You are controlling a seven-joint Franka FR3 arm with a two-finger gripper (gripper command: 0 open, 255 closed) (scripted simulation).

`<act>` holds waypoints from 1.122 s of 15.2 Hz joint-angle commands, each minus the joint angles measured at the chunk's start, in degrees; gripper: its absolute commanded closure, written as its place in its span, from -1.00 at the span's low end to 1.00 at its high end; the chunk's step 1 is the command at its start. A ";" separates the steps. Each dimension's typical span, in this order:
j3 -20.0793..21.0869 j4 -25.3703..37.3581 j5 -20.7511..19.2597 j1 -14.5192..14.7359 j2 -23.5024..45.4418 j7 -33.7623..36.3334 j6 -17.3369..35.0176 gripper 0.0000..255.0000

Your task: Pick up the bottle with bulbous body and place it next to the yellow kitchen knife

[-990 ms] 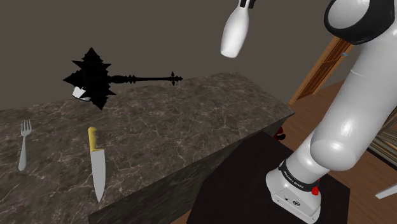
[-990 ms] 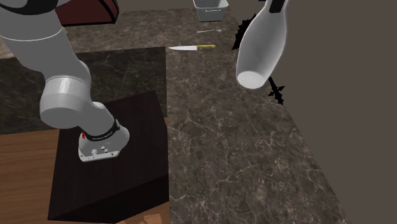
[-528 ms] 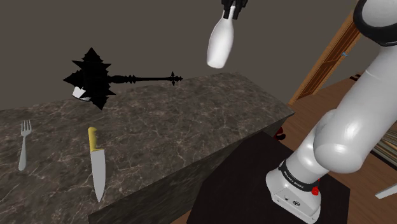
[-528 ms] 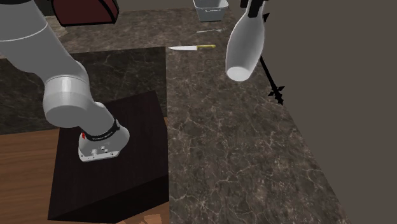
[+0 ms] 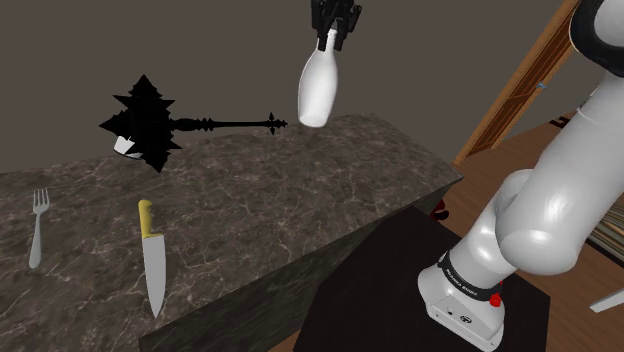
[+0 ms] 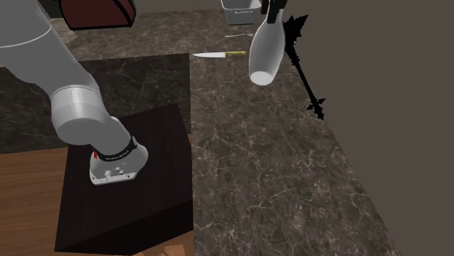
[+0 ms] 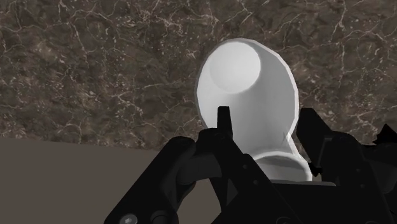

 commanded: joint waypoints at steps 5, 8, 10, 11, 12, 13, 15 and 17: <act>3.13 -2.50 0.29 3.46 2.05 6.56 4.78 1.00; 4.62 -2.95 0.41 5.18 3.83 9.72 7.08 1.00; 5.56 -2.85 0.46 6.33 5.29 11.76 8.49 1.00; 6.00 -2.68 0.48 6.91 6.11 12.77 9.16 1.00; 6.42 -2.43 0.49 7.50 6.97 13.76 9.80 1.00; 6.85 -2.09 0.49 8.08 7.90 14.75 10.41 1.00; 7.65 -1.17 0.46 9.24 9.89 16.68 11.54 1.00; 8.41 0.09 0.38 10.40 12.10 18.58 12.54 1.00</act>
